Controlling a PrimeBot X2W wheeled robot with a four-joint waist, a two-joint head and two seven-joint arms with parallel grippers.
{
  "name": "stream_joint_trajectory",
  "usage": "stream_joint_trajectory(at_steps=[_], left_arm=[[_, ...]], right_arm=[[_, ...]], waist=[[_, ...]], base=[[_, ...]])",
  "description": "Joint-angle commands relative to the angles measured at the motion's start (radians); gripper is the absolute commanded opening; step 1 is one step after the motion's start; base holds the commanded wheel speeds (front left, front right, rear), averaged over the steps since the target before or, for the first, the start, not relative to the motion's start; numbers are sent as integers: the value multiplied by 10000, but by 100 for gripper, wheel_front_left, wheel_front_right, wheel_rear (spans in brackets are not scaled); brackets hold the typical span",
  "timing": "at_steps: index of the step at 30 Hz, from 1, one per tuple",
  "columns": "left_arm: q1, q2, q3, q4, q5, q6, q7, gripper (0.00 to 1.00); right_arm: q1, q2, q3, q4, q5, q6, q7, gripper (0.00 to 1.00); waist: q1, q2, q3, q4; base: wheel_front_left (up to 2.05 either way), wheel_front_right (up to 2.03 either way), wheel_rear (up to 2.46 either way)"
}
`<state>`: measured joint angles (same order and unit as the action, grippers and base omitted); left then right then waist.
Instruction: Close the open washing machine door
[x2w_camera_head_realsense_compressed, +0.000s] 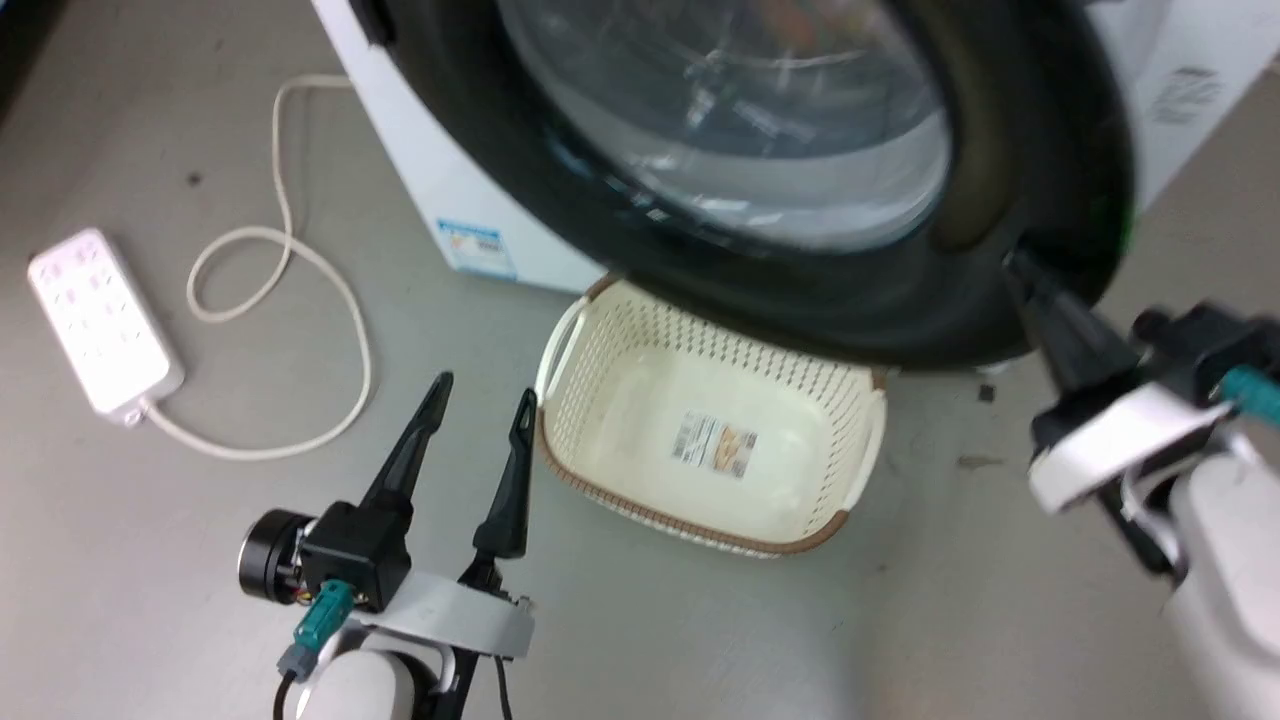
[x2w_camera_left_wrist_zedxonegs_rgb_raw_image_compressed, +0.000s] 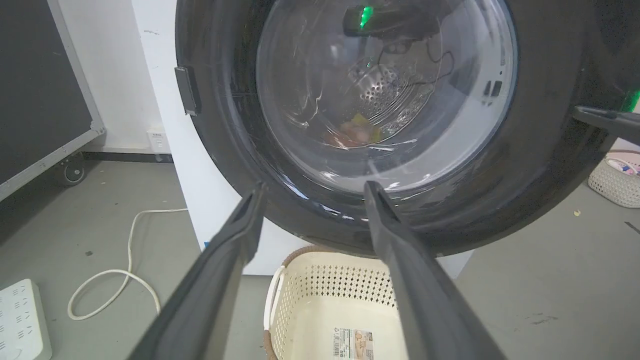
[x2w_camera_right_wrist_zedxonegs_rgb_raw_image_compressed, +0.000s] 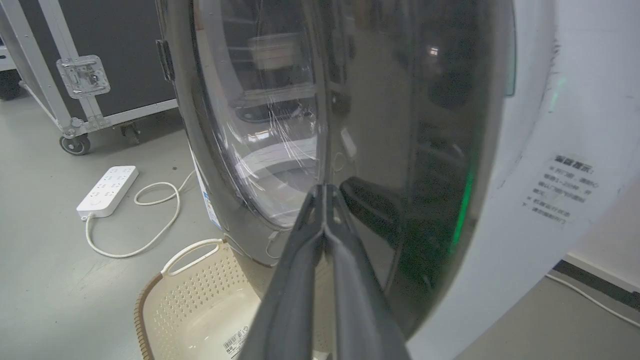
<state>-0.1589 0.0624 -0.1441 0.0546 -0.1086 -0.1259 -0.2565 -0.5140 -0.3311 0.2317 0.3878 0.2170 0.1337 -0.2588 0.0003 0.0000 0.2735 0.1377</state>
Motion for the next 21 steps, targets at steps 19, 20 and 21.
stream_joint_trajectory(at_steps=[19,20,21], left_arm=[[-520,-113,-7,22,-123,-45,-53,100],[-516,-114,-12,24,-119,-46,-53,100],[-512,-114,-20,26,-114,-46,-53,100]], right_arm=[[-3748,-885,-310,2864,930,-30,-30,0],[-3896,-820,-437,3014,872,-30,-30,0],[-4034,-755,-568,3158,806,-30,-30,0]], waist=[[-3,0,1082,551],[-3,0,1088,553],[-3,0,1094,553]], base=[[0,0,0],[0,0,0],[0,0,0]])
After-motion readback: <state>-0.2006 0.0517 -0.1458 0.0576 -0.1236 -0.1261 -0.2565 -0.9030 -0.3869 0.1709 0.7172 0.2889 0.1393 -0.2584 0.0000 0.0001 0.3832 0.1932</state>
